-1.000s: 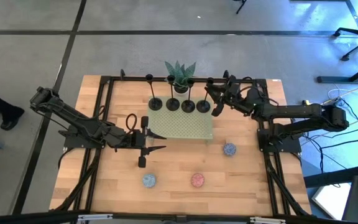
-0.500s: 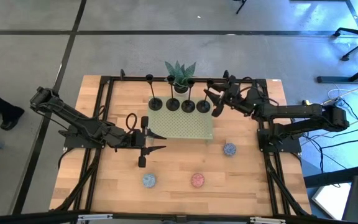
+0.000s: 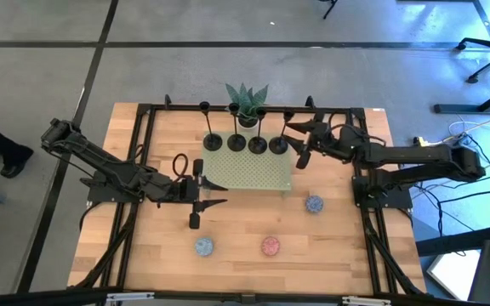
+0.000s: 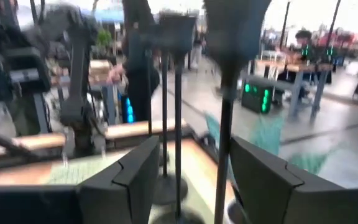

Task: Pick & Place candle stick holders
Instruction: Put the black candle holder on the shelf, then put the red scented candle on the shelf

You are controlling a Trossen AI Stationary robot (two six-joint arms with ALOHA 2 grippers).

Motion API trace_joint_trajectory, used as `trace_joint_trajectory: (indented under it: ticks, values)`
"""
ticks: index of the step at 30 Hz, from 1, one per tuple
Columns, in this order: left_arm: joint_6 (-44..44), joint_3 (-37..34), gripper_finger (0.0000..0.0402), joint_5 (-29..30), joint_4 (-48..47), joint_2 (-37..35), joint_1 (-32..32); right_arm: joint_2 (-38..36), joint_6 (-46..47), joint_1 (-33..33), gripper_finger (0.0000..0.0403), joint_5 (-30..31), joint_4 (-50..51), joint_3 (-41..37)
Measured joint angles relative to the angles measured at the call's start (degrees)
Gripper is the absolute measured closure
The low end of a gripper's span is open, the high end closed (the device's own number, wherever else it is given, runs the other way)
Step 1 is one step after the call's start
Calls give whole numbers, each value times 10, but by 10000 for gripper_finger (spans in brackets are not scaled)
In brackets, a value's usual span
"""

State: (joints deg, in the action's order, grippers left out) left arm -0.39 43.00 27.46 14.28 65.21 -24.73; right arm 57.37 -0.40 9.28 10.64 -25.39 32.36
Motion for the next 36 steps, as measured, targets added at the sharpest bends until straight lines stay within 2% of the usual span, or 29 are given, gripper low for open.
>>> trace_joint_trajectory:
  ticks: [5,11,16,20,23,31,36]
  values:
    - [-28,0,272,0,-22,0,0,-24,11,-9,204,40,76,0]
    - [-73,0,272,-7,-59,0,0,-32,21,-23,204,37,129,0]
    - [-90,0,272,-38,-171,0,1,-32,18,-40,204,-54,144,0]
    - [-147,0,272,-46,-257,0,1,-35,-4,-49,204,-156,134,0]
    - [-207,0,272,-57,-310,0,1,-35,-11,-53,204,-212,136,0]
    - [-362,0,269,-152,-415,0,1,-35,-22,-57,203,-227,126,0]
    - [-418,0,237,-203,-465,0,0,-35,-36,-57,203,-228,123,0]
